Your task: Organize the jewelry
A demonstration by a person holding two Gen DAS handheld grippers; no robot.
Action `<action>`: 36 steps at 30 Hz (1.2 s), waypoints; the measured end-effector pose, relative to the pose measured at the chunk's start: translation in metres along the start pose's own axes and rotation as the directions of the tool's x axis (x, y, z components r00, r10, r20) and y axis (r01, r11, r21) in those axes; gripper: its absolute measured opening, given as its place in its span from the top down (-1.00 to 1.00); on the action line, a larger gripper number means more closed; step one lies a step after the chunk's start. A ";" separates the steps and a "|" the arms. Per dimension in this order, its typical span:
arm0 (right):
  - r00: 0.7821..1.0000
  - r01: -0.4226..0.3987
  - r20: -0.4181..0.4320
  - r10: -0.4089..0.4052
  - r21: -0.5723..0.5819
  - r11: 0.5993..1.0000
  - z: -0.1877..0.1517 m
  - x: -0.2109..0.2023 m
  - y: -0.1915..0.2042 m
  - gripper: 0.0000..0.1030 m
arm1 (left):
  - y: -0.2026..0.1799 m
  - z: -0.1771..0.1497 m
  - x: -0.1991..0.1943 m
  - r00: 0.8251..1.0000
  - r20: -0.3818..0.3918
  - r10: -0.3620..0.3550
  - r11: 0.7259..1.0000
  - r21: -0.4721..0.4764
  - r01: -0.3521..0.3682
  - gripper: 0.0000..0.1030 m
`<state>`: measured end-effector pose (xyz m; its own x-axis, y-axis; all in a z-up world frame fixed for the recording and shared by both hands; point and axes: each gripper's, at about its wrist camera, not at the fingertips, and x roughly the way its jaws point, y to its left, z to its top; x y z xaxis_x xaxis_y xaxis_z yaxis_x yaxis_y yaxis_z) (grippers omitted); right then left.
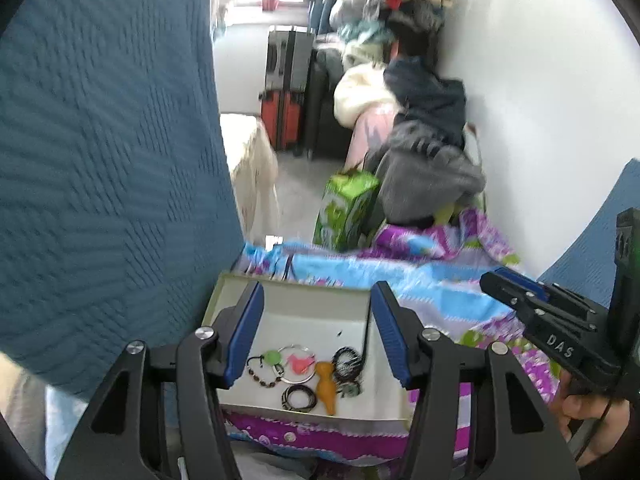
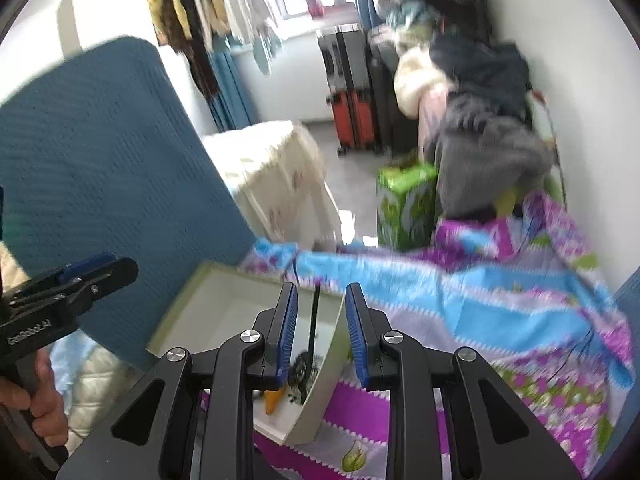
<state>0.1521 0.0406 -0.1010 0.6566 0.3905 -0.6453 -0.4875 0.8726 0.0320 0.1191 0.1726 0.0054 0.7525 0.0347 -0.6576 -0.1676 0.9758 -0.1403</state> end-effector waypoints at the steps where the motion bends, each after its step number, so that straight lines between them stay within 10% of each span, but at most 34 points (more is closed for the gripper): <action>1: 1.000 -0.003 0.028 0.003 -0.008 1.000 0.005 -0.015 0.001 0.56 | -0.004 0.002 -0.010 1.000 0.017 -0.006 1.000 0.002 0.006 -0.10; 13: 0.981 -0.024 0.190 0.036 -0.064 0.998 0.007 -0.125 0.009 0.56 | -0.040 -0.006 -0.089 0.985 0.173 -0.027 1.000 0.015 0.024 -0.10; 36: 0.994 0.035 0.103 -0.033 -0.025 0.999 -0.093 -0.136 -0.003 0.56 | -0.040 -0.080 -0.092 0.997 0.078 0.016 1.000 -0.013 -0.015 -0.10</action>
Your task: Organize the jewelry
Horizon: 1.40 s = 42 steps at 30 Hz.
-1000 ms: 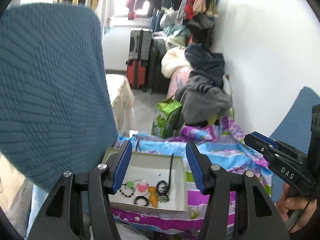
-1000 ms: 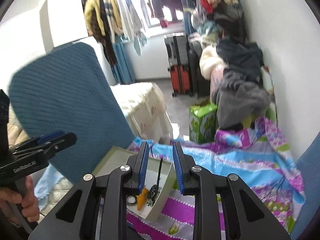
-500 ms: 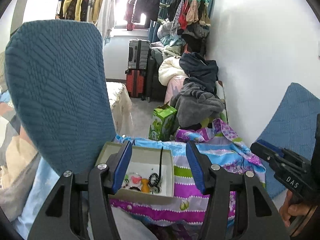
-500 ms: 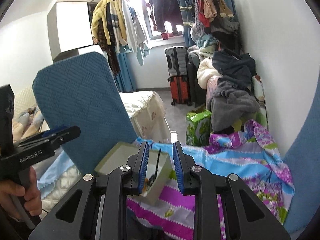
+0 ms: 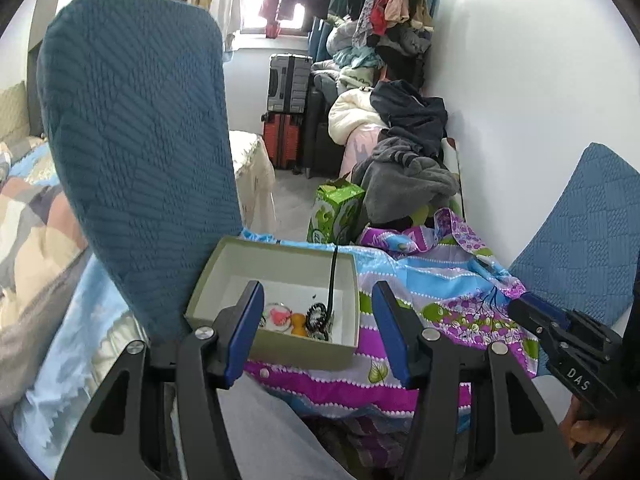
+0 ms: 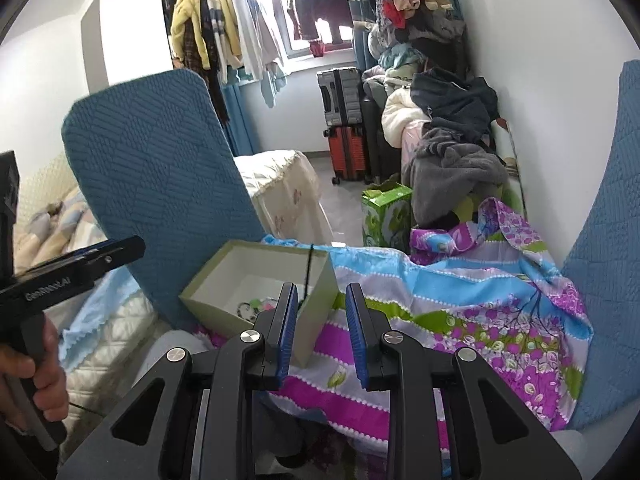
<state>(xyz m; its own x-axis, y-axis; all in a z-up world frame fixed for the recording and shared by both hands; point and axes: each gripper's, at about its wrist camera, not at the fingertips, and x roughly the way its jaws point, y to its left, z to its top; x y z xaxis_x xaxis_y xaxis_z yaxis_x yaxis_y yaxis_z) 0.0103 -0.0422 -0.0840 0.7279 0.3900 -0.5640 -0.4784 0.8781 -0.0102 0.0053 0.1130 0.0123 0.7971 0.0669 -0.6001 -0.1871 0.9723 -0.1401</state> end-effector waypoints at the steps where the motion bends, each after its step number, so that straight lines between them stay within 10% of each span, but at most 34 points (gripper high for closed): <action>1: 1.000 0.001 -0.007 -0.001 0.001 1.000 -0.002 0.001 0.000 0.56 | 0.000 -0.003 0.001 1.000 -0.005 -0.001 1.000 -0.003 0.001 -0.10; 16: 0.999 0.029 -0.027 -0.029 0.002 1.000 -0.008 0.008 -0.006 0.51 | 0.001 -0.012 0.004 1.000 -0.028 0.011 1.000 -0.023 -0.011 -0.11; 22: 0.997 0.071 -0.013 -0.071 0.000 0.997 -0.008 0.008 -0.007 -0.28 | 0.006 -0.010 0.003 0.998 -0.030 0.047 0.998 -0.030 -0.048 -0.36; 30: 0.996 0.090 -0.027 -0.091 -0.004 0.996 -0.008 0.013 -0.012 -0.87 | 0.011 -0.010 0.005 0.995 -0.036 0.091 0.995 -0.032 -0.092 -0.61; 42: 0.994 0.093 -0.058 -0.094 -0.018 0.996 -0.010 0.022 -0.012 -1.00 | 0.016 -0.013 0.010 0.991 -0.071 0.110 0.992 -0.046 -0.114 -0.66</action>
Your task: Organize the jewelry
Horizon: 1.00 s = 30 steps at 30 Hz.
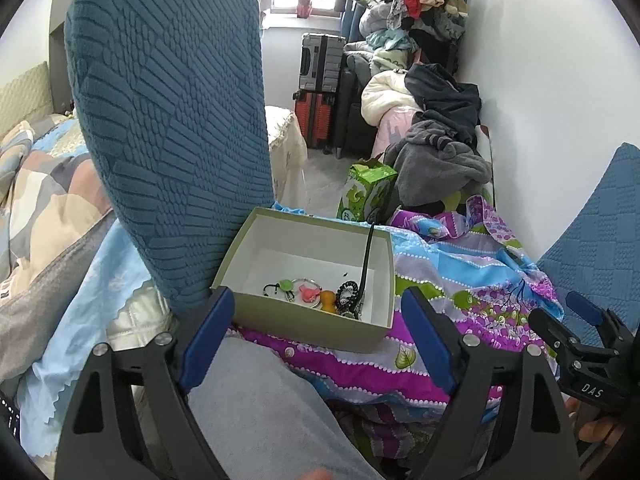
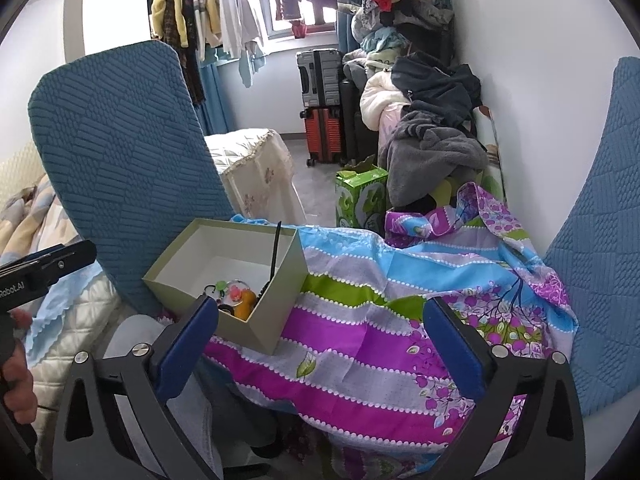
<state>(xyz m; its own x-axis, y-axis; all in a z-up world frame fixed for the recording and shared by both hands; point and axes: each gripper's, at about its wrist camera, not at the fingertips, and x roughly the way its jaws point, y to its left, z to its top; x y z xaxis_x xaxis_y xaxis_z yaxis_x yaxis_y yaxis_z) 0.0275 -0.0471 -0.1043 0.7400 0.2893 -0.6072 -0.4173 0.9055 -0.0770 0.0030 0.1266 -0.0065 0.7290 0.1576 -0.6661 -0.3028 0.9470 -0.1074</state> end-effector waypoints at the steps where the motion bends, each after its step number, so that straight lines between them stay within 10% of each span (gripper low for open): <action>1: 1.000 0.001 0.000 -0.001 0.000 1.000 0.000 0.000 0.000 -1.00 | 0.000 0.000 0.000 1.000 0.000 0.002 1.000 0.000 -0.002 -0.66; 30: 1.000 0.007 0.010 -0.007 -0.013 1.000 0.002 -0.002 -0.001 -1.00 | 0.002 -0.004 0.000 1.000 -0.002 0.011 1.000 -0.020 -0.011 -0.66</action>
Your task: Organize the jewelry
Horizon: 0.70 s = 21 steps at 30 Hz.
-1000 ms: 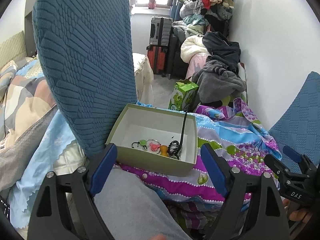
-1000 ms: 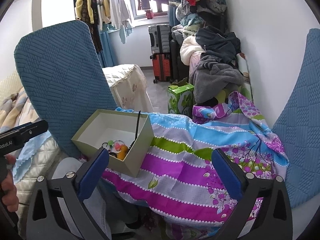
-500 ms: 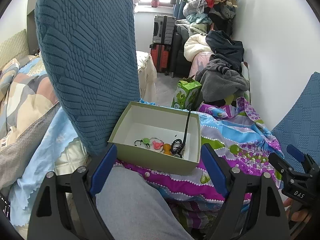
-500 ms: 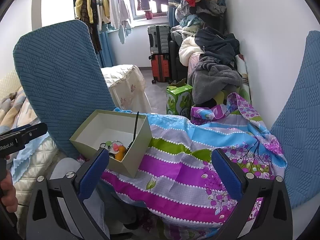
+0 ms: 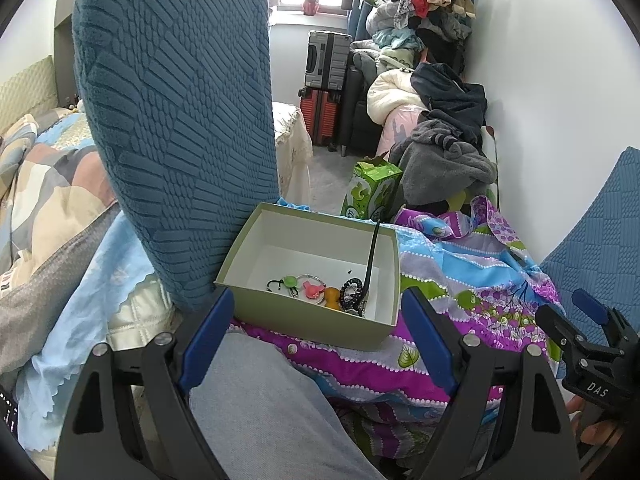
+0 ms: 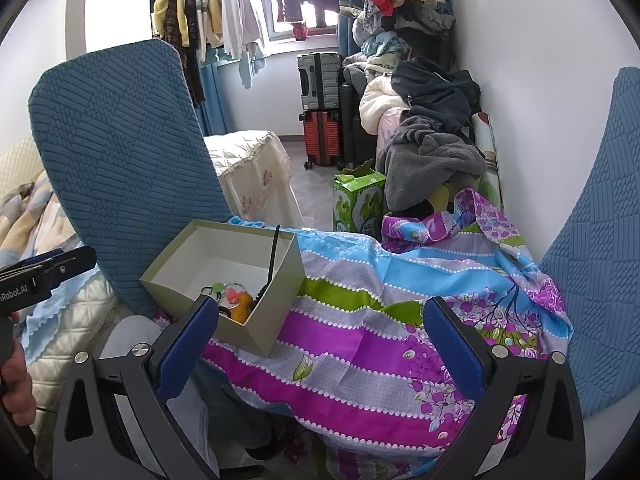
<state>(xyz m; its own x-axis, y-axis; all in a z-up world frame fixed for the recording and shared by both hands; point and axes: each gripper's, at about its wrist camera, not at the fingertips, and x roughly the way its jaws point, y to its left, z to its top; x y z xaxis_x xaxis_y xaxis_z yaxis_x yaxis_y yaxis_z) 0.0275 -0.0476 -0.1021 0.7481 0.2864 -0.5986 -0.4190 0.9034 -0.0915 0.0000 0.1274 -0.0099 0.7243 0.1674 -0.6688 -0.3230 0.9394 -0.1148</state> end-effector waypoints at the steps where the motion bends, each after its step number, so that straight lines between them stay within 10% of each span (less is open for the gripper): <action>1: 1.000 -0.001 0.000 0.001 0.000 1.000 0.000 0.000 0.000 -1.00 | 0.000 0.000 -0.001 1.000 0.002 0.000 1.000 -0.005 0.000 -0.66; 21: 1.000 0.004 0.001 -0.004 0.003 1.000 0.003 0.001 0.002 -1.00 | -0.005 -0.003 0.003 1.000 -0.011 -0.011 1.000 0.004 0.011 -0.66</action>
<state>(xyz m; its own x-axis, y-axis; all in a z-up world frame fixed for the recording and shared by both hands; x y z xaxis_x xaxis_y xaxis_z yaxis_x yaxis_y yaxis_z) 0.0295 -0.0447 -0.1003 0.7504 0.2837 -0.5971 -0.4150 0.9052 -0.0914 0.0024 0.1223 -0.0133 0.7211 0.1542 -0.6754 -0.3127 0.9424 -0.1187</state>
